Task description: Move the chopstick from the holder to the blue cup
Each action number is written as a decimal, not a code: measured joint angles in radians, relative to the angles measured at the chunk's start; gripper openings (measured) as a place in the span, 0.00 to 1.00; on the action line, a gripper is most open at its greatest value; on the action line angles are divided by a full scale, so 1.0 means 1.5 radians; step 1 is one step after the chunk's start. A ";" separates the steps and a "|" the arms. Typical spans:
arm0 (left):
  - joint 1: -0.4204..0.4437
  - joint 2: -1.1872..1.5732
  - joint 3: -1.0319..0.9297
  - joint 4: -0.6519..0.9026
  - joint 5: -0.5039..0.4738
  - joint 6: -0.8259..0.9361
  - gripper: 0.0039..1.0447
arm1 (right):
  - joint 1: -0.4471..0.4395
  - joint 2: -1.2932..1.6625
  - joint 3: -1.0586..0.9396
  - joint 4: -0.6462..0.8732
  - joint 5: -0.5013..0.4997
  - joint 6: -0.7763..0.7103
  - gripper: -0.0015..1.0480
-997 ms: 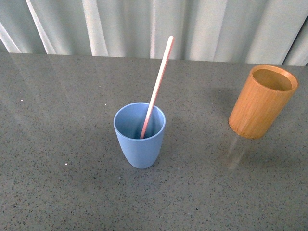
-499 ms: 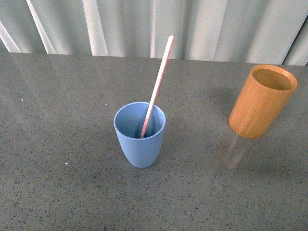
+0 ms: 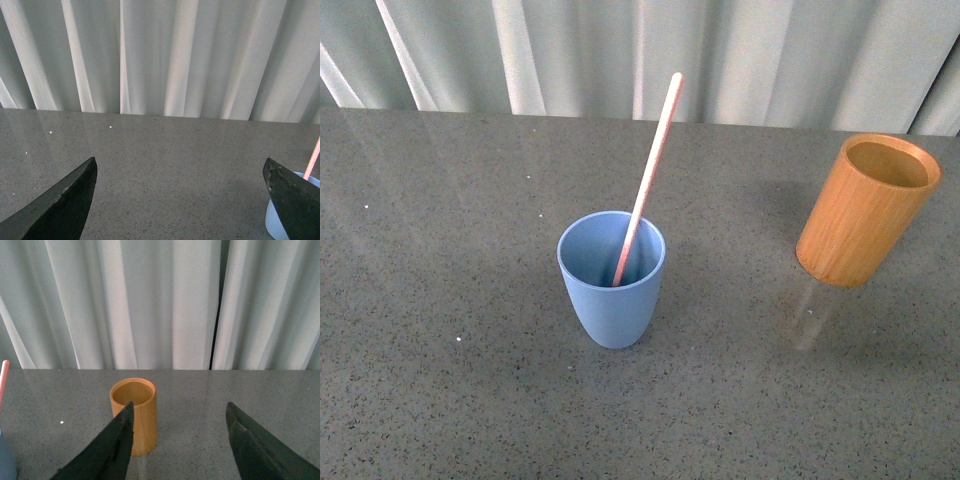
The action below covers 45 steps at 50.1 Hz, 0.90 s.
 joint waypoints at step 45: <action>0.000 0.000 0.000 0.000 0.000 0.000 0.94 | 0.000 0.000 0.000 0.000 0.000 0.001 0.90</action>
